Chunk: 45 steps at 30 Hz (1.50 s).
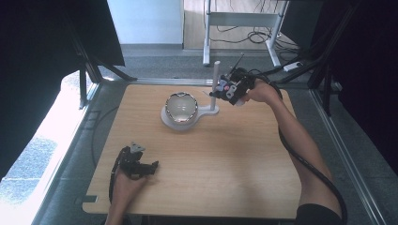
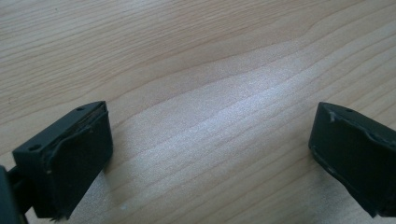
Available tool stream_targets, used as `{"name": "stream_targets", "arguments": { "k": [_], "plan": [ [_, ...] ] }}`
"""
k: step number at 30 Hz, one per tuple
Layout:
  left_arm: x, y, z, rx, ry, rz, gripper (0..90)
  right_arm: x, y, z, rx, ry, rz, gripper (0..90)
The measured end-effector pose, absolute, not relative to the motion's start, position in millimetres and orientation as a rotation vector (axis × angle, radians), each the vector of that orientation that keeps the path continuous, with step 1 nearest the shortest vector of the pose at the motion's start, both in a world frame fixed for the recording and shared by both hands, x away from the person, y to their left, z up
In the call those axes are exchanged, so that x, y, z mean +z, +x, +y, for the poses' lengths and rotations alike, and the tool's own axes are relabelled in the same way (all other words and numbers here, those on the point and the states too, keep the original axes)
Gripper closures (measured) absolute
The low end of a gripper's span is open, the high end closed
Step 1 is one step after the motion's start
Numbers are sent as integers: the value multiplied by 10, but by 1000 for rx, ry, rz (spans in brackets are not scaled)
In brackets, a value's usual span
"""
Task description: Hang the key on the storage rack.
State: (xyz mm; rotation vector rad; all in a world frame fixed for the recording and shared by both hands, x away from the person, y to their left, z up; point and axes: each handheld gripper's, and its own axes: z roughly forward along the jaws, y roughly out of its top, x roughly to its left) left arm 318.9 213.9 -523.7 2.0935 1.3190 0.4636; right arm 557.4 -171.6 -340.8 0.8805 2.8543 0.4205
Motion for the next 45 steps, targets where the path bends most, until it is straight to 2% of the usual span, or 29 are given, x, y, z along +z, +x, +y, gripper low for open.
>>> {"name": "stream_targets", "arguments": {
  "k": [15,22,23,30,34,45],
  "plan": [
    [-5238,3186,2136,461,2091,1322,0,-3706,5636,-1633,415,884,2794,410],
    [-5237,3187,2138,463,2094,1321,0,-3863,5602,-1523,384,790,2812,343],
    [-5237,3187,2137,461,2093,1322,0,-3903,5585,-1503,372,773,2814,293],
    [-5237,3187,2138,461,2094,1321,0,-3927,5542,-1545,393,740,2788,169],
    [-5236,3187,2139,463,2095,1320,0,-3896,5492,-1573,417,725,2778,136],
    [-5236,3187,2138,462,2094,1321,0,-3796,5316,-1620,444,672,2782,125]
  ]
}}
